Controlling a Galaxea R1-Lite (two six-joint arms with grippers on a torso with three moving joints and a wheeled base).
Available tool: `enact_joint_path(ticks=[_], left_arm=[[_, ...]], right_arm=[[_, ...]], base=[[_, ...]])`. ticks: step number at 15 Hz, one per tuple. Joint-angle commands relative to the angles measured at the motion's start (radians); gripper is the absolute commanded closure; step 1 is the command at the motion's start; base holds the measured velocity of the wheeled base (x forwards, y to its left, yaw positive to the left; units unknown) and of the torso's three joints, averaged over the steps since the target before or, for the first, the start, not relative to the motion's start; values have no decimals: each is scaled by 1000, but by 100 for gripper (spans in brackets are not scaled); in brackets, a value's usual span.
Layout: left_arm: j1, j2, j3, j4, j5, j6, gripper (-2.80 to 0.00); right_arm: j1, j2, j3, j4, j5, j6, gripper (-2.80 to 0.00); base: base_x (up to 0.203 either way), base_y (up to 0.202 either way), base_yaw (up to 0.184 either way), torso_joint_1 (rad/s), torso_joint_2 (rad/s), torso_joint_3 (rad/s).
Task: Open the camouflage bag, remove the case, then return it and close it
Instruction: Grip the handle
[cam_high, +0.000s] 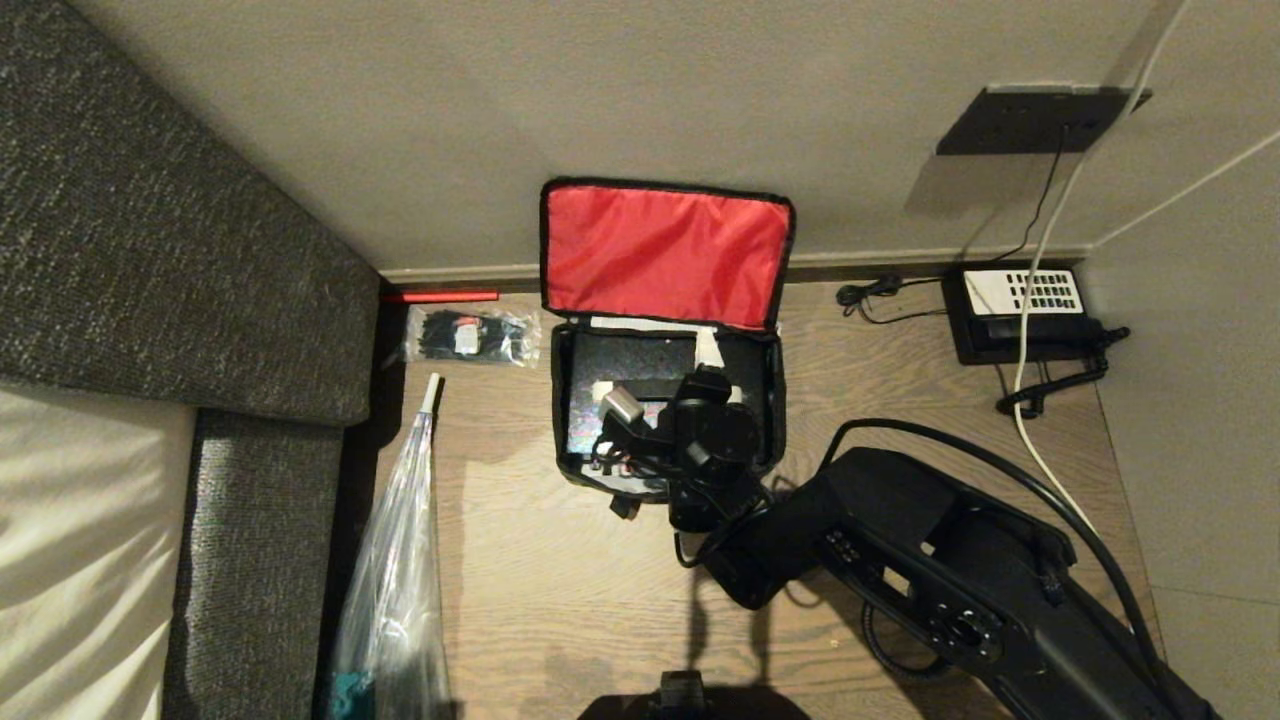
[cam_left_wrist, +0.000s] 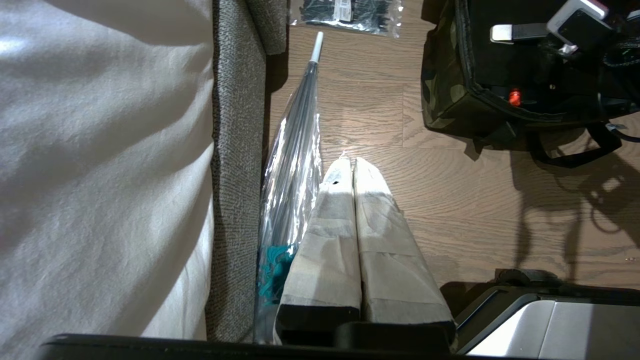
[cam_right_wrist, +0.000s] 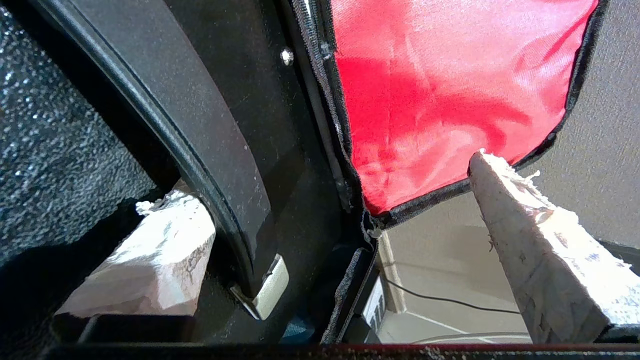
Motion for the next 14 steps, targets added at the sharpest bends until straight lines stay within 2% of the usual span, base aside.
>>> enact_joint_path(ticks=[1,5,6,11,12,13,14], left_arm=[[0,-2,3,0,0,0,0],[0,-2,3,0,0,0,0],[0,-2,3,0,0,0,0],[0,-2,3,0,0,0,0],[2,-2,3,0,0,0,0],[2,-2,3,0,0,0,0],[0,-2,3,0,0,-1,0]], right_arm=[[-2,8,-14,-11,-4,-9,-280],[-42,31,-93,-11,-6,-47,-280],[-49,34,-83,-20,-6,-77,-280],[-58,36,-69,-26,1,-81,-280],[-58,36,-60,-26,-2,-75,-174],[-58,36,-60,-26,-3,-75,0],[-58,39,-58,-25,-4,-74,0]], base=[[0,0,0,0,0,0],[0,0,0,0,0,0],[0,0,0,0,0,0],[0,0,0,0,0,0],[0,0,0,0,0,0],[0,0,0,0,0,0],[0,0,0,0,0,0]])
